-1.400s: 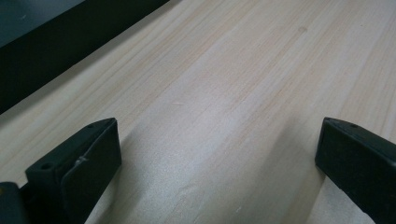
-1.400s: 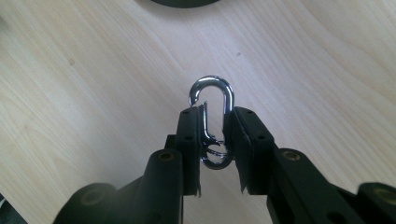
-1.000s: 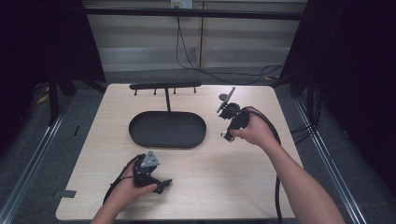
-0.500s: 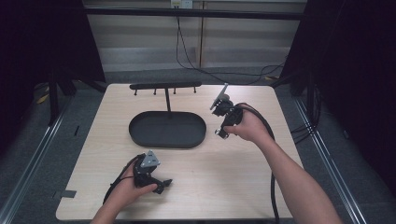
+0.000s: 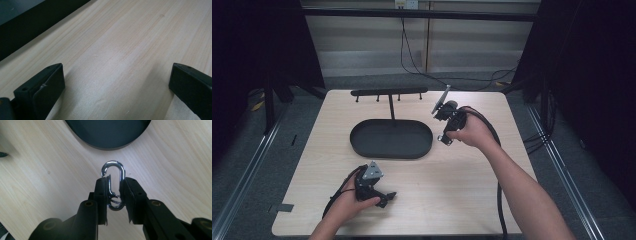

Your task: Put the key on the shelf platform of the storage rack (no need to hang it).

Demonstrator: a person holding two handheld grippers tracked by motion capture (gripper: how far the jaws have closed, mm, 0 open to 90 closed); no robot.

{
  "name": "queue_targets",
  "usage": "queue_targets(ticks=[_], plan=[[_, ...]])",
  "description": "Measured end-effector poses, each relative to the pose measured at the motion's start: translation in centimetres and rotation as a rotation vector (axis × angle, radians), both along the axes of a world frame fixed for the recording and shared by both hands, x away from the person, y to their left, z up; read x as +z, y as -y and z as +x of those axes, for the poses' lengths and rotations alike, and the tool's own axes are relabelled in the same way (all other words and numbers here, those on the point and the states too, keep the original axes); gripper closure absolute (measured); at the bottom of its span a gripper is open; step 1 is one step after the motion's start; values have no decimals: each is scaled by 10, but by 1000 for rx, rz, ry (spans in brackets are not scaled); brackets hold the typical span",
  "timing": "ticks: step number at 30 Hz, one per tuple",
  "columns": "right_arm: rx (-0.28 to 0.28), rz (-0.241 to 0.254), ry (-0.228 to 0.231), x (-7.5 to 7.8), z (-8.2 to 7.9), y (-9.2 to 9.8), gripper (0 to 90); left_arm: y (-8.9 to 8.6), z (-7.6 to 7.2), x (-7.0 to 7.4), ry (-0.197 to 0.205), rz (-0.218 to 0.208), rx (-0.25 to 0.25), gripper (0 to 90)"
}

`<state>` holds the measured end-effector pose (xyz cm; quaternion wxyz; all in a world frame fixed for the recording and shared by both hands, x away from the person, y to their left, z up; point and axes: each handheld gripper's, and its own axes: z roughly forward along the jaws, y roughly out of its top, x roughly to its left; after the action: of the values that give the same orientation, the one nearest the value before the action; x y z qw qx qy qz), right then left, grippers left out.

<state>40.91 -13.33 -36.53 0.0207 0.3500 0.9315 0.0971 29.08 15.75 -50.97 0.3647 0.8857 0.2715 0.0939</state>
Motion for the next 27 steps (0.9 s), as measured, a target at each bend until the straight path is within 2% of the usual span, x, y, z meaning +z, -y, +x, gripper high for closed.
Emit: queue_targets(ticks=[11,27], plan=[[11,12,12,4,7,-11,733,0,0,0,0,0,0,0],[21,29,27,-1,18,-26,732,0,0,0,0,0,0,0]])
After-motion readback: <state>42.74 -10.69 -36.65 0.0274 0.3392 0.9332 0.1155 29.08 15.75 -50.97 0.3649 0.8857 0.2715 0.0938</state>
